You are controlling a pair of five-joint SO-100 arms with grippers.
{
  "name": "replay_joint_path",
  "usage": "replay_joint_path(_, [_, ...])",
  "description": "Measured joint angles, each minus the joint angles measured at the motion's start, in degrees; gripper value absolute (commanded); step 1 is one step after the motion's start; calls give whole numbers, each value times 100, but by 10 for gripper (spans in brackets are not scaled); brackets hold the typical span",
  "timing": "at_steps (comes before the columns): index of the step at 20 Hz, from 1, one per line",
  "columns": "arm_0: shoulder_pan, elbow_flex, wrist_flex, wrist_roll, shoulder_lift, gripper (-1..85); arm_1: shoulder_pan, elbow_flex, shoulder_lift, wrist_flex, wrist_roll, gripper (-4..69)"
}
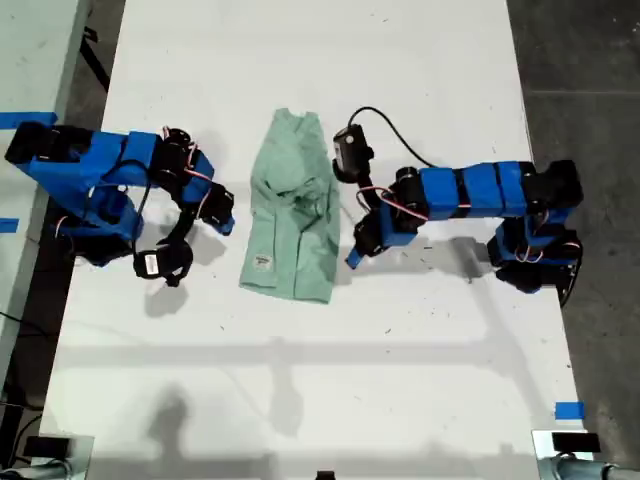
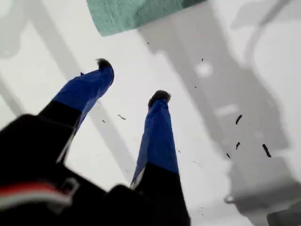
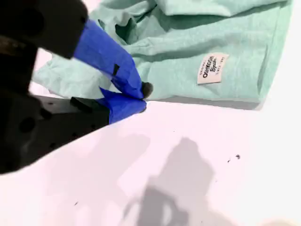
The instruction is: Fold tshirt
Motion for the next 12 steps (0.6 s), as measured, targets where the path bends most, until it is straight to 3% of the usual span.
replay_joint_path(2, [141,896,-826,0,905,0,-105,-325,-246,0,123,203])
replay_joint_path(6, [352,1160,-1151,0,1213,38,-211,-1037,-861,-9,299,208])
replay_joint_path(12, [642,1143,-1670,-18,396,183,-229,-1644,-1573,-123,642,305])
